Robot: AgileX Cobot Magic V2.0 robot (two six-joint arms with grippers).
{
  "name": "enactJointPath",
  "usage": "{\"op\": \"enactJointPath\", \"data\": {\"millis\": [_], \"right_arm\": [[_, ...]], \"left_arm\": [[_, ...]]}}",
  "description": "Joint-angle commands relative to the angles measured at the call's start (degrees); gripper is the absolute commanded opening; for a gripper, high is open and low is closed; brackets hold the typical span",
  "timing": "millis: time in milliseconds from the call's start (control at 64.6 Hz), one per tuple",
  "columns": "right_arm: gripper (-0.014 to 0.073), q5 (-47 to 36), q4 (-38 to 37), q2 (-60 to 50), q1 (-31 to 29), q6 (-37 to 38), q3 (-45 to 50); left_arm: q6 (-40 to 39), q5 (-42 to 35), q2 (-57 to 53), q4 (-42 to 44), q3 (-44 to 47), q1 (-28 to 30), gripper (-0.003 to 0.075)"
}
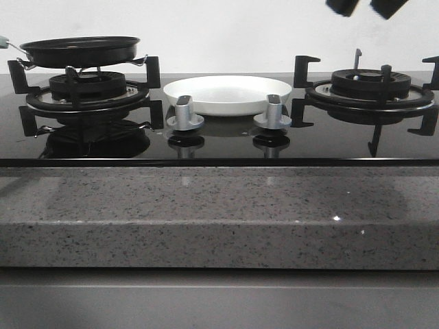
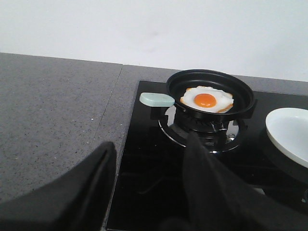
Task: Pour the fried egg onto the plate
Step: 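Lower the right gripper down to the rim of the white plate, then grasp the plate rim with the right gripper and lift it toward the pan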
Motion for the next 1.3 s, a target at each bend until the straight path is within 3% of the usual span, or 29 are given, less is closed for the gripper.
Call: {"op": "enactJointPath", "data": {"millis": [0, 170, 697, 914, 1285], "right_arm": [[0.0464, -0.51, 4.71, 2.26, -2.63, -0.5, -5.66], [0.0464, 1.75, 9.66, 10.29, -4.84, -0.5, -12.26], [0.0464, 5.86, 9.52, 29.73, -5.14, -0.4, -33.19], [0.0463, 7.07, 9.65, 33.93, -5.41, -0.38, -37.62], [0.0255, 7.82, 9.92, 35.61, -5.41, -0.38, -38.74]], "left_arm": [[-0.09, -4.77, 0.75, 0.01, -2.16, -0.41, 0.0323], [-0.09, -4.77, 0.75, 0.01, -2.16, -0.41, 0.0323], [-0.09, -4.77, 0.75, 0.01, -2.16, -0.41, 0.0323], [-0.09, -4.77, 0.75, 0.01, -2.16, -0.41, 0.0323], [-0.09, -4.77, 0.75, 0.01, -2.16, -0.41, 0.0323]]}}
